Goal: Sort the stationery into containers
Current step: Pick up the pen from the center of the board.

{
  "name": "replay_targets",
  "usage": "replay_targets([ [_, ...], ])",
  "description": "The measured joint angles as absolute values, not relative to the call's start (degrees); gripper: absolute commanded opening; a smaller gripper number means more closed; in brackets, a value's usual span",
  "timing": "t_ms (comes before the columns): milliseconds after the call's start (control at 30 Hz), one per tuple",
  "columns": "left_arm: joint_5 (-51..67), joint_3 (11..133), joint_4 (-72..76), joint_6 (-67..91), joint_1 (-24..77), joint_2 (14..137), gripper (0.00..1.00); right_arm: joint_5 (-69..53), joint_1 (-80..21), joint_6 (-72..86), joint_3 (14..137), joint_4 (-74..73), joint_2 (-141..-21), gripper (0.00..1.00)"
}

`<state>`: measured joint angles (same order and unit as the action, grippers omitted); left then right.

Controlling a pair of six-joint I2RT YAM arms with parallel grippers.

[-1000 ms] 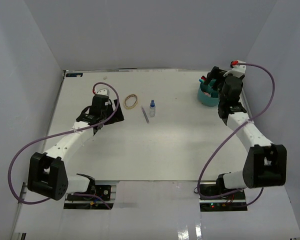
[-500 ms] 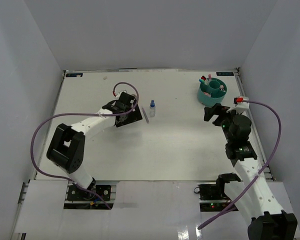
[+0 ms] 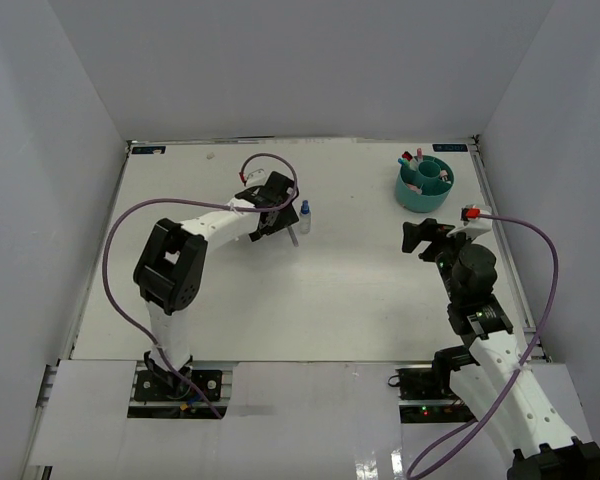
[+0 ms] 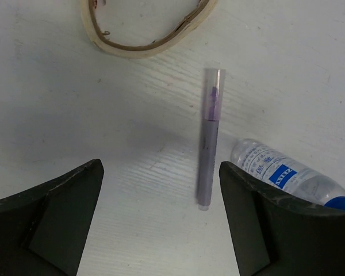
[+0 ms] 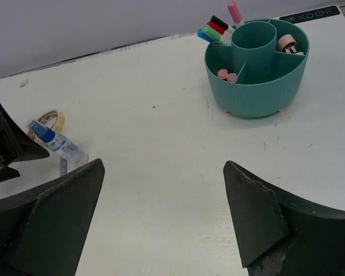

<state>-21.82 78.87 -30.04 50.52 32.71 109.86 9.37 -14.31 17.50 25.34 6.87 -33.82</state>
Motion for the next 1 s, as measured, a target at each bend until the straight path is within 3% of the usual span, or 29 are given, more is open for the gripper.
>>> replay_targets([
  [267, -23.35, 83.33, -30.57, 51.11, 33.71, 115.74, 0.87, 12.01, -15.59, 17.34, 25.28, 6.92, -33.28, 0.9],
  [600, -24.08, 84.2, -31.79, 50.89, 33.98, 117.78, 0.71, 13.45, -16.12, 17.3, 25.28, 6.92, -32.93, 0.9],
  [867, -25.52, 83.64, -32.69, 50.06, 34.02, 117.73, 0.4, 13.61, -16.16, 17.19, 25.26, 6.92, -32.71, 0.9],
  [1000, -26.52, 80.03, -31.2, 50.15, 34.02, 115.59, 0.31, 13.61, -16.16, 17.1, 25.21, 6.92, -32.62, 0.9],
])
